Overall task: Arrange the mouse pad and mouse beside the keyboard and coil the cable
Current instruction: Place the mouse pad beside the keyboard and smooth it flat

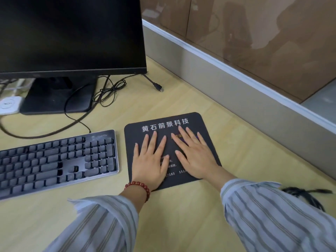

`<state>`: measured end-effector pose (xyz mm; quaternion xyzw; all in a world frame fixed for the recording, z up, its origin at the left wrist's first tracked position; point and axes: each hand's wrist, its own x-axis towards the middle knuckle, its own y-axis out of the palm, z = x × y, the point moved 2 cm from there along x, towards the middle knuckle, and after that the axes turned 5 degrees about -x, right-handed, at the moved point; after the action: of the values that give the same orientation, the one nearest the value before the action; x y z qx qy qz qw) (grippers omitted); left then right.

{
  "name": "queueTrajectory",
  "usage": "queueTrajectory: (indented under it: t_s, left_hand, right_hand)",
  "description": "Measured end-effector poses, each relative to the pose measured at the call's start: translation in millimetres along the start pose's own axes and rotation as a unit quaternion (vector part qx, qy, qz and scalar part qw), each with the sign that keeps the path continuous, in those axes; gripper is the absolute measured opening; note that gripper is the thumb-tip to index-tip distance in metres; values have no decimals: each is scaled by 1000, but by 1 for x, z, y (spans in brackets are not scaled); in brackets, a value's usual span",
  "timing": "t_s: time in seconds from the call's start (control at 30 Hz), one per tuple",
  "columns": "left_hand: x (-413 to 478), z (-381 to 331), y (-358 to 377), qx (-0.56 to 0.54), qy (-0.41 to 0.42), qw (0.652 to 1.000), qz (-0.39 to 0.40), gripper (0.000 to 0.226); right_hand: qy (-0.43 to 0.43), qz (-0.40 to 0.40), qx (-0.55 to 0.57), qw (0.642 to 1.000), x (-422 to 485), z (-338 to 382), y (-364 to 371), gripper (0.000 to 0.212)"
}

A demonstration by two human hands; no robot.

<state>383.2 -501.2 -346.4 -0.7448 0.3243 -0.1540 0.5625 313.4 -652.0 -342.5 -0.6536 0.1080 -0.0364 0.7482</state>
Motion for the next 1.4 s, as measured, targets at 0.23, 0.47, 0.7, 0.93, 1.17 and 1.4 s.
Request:
queueTrajectory:
  t_s: [0.23,0.47,0.7,0.93,1.17,1.4]
  left_hand:
    - [-45,31,-6,-27,3,999,-32,65]
    - [-57,21,-16,19,4,999,-33,73]
    - [-28,-9,-5,-41,-6,997,-65,69]
    - [-30,5,-1,-14,-30,999,-6,74]
    - [-41,9,-30,48,-33,988,141,62]
    - [-93,10,-135,2,-66,992,107,60]
  right_hand:
    - [42,4,-15,999,-27,-37,-1,68]
    - [65,-19,22,997,-26,-8,-13,78]
    - [-38,7,10,999,4,31,2,72]
    - [22,-30,4,999,-10,-17,5,70]
    - [125,24,-61,990,-46,-61,-19,97]
    - [126,0,24,992,-55,6,-116,59]
